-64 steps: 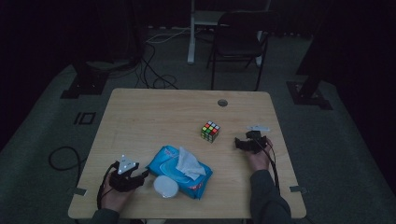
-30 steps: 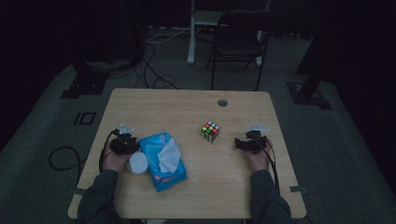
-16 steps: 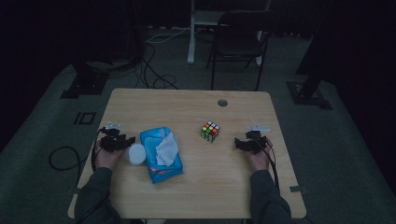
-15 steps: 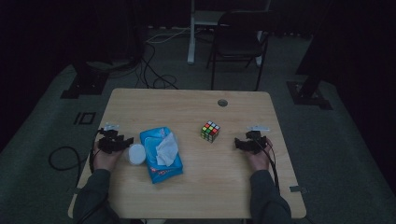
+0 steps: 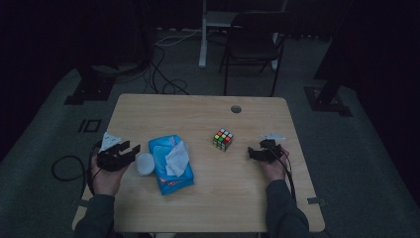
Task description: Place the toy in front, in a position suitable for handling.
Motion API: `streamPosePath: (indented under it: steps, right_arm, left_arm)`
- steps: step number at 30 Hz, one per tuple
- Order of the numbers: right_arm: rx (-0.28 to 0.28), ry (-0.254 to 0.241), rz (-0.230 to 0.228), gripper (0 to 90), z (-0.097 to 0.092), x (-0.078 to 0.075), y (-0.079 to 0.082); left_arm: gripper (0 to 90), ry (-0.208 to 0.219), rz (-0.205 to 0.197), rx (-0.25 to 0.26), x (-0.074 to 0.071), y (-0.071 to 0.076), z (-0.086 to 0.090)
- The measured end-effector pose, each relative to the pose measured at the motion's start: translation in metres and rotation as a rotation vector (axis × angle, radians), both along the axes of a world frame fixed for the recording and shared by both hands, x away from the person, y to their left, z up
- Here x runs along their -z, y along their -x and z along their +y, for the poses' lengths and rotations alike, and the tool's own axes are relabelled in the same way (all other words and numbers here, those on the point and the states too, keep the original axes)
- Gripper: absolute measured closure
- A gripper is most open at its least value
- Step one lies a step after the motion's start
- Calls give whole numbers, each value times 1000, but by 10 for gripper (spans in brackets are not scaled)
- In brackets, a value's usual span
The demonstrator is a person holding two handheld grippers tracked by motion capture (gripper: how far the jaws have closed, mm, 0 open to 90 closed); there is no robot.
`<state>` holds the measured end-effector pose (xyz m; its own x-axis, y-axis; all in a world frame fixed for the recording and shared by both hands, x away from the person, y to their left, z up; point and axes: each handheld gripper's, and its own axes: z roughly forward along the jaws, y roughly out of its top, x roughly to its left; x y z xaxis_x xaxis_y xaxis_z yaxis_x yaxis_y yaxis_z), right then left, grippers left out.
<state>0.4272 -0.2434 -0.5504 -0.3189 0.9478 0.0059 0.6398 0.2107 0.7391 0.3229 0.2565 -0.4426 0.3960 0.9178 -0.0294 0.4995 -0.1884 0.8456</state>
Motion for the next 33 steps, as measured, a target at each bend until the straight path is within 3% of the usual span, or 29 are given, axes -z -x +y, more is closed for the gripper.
streamPosePath:
  steps: [1, 4, 5, 7, 10, 11, 13, 15, 16, 19, 20, 25, 29, 33]
  right_arm:
    - [-7, -3, -7, 273, 2, 0, 1]
    - [-22, 3, -4, 370, 6, -3, 4]
    - [-27, 3, -5, 381, 7, -3, 4]
    - [-24, 2, -6, 381, 8, -3, 4]
    - [-42, -5, -5, 418, 11, -4, 6]
    - [-47, -8, -7, 419, 12, -5, 7]
    - [-50, -9, -12, 418, 13, -6, 7]
    - [-71, -19, -27, 418, 16, -10, 9]
    - [-84, -23, -33, 419, 17, -12, 10]
    - [-124, -27, -44, 420, 25, -17, 14]
    - [-148, -24, -49, 414, 30, -20, 16]
    - [-203, -30, -60, 392, 41, -29, 17]
    - [-233, -45, -67, 373, 48, -33, 17]
    - [-259, -51, -75, 349, 56, -38, 16]
  left_arm:
    - [591, -8, 3, 62, -2, 2, -19]
    - [615, -9, 25, 157, 4, 3, -48]
    - [622, -8, 37, 184, 7, 3, -57]
    - [623, -8, 37, 184, 7, 3, -57]
    - [637, -27, 82, 319, 22, 6, -109]
    - [651, -27, 82, 319, 22, 6, -109]
    - [666, -28, 104, 371, 27, 8, -126]
    - [693, -62, 120, 410, 35, 11, -145]
    - [708, -89, 129, 419, 41, 13, -155]
    - [751, -116, 153, 421, 52, 15, -166]
    - [768, -172, 167, 413, 59, 15, -168]
    - [798, -216, 158, 388, 64, 16, -162]
    - [796, -226, 151, 375, 64, 16, -155]
    - [795, -229, 148, 331, 64, 16, -141]
